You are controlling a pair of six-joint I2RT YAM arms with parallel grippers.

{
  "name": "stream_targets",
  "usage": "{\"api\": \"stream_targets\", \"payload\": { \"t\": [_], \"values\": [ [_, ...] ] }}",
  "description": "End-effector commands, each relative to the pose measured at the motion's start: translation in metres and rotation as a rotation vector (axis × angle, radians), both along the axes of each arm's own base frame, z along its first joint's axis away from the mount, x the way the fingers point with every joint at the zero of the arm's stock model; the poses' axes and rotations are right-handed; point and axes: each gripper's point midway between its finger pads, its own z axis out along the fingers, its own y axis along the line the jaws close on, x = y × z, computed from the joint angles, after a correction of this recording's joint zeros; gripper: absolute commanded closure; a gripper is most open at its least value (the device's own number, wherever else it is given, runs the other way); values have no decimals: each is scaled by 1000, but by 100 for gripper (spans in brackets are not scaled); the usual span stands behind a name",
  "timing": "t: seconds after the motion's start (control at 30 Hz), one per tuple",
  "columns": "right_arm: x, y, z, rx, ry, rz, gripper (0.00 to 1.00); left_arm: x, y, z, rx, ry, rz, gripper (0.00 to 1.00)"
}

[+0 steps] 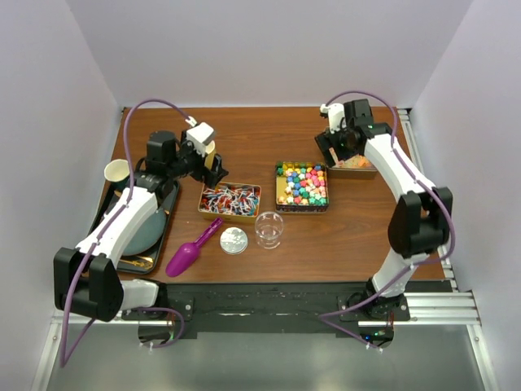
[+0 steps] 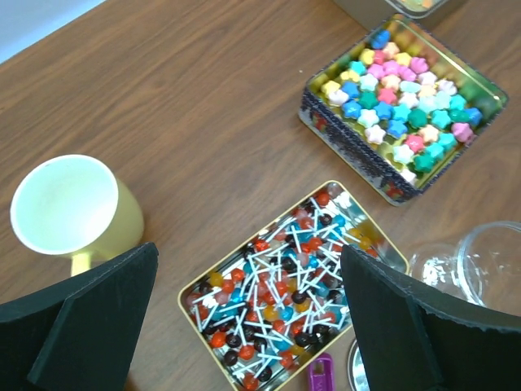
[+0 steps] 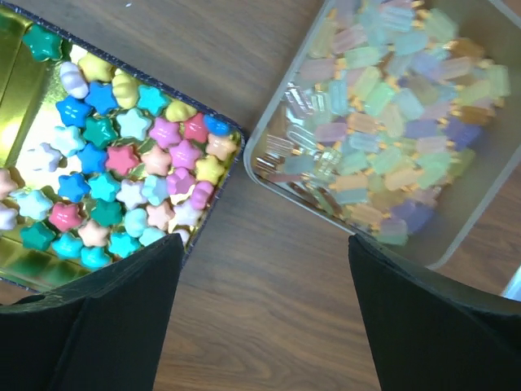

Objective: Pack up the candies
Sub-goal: Move the packing bottle to the center of the board.

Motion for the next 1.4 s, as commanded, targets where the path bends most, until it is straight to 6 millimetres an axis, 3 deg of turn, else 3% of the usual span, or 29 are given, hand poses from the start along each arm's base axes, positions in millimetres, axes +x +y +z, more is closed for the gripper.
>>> {"api": "stream_targets", "payload": {
  "t": [0.0,0.1,0.13,0.2,0.23,0.27,0.33,0.43,0.47,0.57,0.7,0.8,1.13,1.37],
  "values": [
    [9,27,23,86,13,125,20,-14,-13,-3,-29,26,-80,3],
    [-18,62,38,198,27,334,20,-31,-17,-10,32,33,-156,4],
    [-34,79,45,267,32,435,19,-37,-19,-10,41,28,-193,4],
    [-64,92,55,258,-19,594,15,-45,-20,-12,67,28,-246,1],
    [-76,95,45,248,-7,634,14,-49,-24,-12,55,37,-276,0],
    [-86,96,53,240,-36,649,13,-50,-26,-10,45,42,-287,0],
    [-105,101,47,241,-2,682,12,-52,-36,-11,12,79,-319,0],
    [-125,107,28,228,49,687,12,-57,-58,-14,19,100,-361,2],
    [-124,106,27,232,43,661,12,-64,-74,-14,27,89,-393,3],
    [-119,106,26,253,31,574,13,-67,-96,-19,40,96,-389,6],
    [-101,98,22,248,24,414,14,-69,-112,-26,40,118,-381,12],
    [-99,99,22,279,22,360,14,-77,-121,-33,52,128,-400,13],
    [-116,88,24,279,-10,323,14,-104,-146,-59,59,185,-462,16],
    [-129,78,28,280,-30,302,13,-109,-154,-77,69,238,-456,17]
  ]
}}
